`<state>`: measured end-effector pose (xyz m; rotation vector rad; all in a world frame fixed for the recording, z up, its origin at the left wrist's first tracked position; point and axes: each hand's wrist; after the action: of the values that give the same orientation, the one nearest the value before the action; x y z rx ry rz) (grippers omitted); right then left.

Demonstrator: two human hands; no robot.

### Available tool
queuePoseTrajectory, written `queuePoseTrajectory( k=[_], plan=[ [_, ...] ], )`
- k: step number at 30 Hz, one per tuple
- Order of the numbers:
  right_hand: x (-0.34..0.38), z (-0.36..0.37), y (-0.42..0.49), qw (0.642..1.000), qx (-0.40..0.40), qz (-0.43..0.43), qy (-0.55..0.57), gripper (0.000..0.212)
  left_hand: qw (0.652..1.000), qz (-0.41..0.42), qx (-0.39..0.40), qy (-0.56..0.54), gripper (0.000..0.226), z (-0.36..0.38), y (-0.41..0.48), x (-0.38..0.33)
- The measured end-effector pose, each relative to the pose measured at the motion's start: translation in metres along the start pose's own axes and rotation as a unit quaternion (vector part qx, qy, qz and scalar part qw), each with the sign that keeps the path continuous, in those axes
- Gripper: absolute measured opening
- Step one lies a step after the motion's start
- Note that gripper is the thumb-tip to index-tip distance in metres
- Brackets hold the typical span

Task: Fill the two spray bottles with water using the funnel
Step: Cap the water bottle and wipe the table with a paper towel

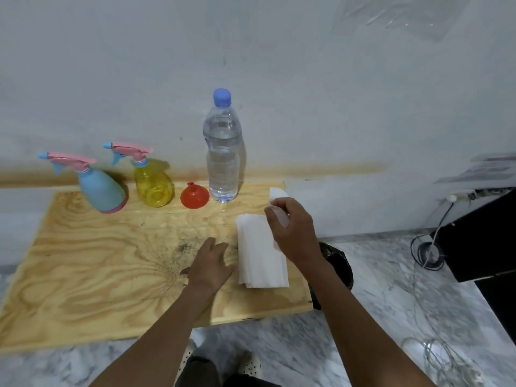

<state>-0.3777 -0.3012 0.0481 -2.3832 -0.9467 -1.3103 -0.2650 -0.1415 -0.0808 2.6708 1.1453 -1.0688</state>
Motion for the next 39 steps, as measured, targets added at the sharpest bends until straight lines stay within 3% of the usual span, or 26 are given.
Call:
queuePoseTrajectory(
  k=[4, 7, 10, 16, 19, 23, 30, 35, 39],
  plan=[
    [0.000, 0.038, -0.007, 0.997, 0.067, 0.037, 0.001, 0.012, 0.996, -0.012, -0.090, -0.018, 0.062, -0.018, -0.028, 0.030],
    [-0.002, 0.073, -0.007, 0.993, 0.098, 0.059, -0.013, 0.004, 0.992, -0.048, -0.117, -0.016, 0.072, -0.038, -0.042, 0.067],
    [-0.006, 0.106, -0.003, 0.991, 0.100, 0.060, -0.060, 0.032, 0.988, -0.095, -0.120, 0.020, 0.085, -0.059, -0.046, 0.100],
    [-0.013, 0.151, 0.016, 0.980, 0.058, 0.010, -0.192, 0.038, 0.976, -0.187, -0.049, 0.102, 0.111, -0.098, -0.040, 0.150],
    [-0.026, 0.174, 0.016, 0.964, 0.120, 0.032, -0.235, 0.037, 0.971, -0.217, 0.022, 0.099, 0.125, -0.106, -0.038, 0.164],
    [-0.045, 0.202, -0.003, 0.925, 0.243, 0.078, -0.281, 0.050, 0.975, -0.187, 0.028, 0.115, 0.128, -0.109, -0.040, 0.173],
    [-0.045, 0.242, -0.027, 0.922, 0.217, 0.081, -0.311, 0.056, 0.977, -0.147, 0.049, 0.143, 0.132, -0.123, -0.036, 0.188],
    [-0.026, 0.270, -0.046, 0.902, 0.282, 0.021, -0.325, 0.058, 0.976, -0.143, 0.047, 0.158, 0.132, -0.119, -0.036, 0.191],
    [-0.015, 0.292, -0.027, 0.907, 0.285, 0.001, -0.310, 0.059, 0.975, -0.140, 0.046, 0.164, 0.132, -0.117, -0.035, 0.192]
  ],
)
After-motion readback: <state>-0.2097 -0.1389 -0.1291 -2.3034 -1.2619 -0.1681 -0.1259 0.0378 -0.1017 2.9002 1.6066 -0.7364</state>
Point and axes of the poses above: each hand's wrist, its own y-axis towards the middle knuckle, its own z-axis out of the palm, x = y × z, and after that the axes turned 8 degrees about z, right-handed
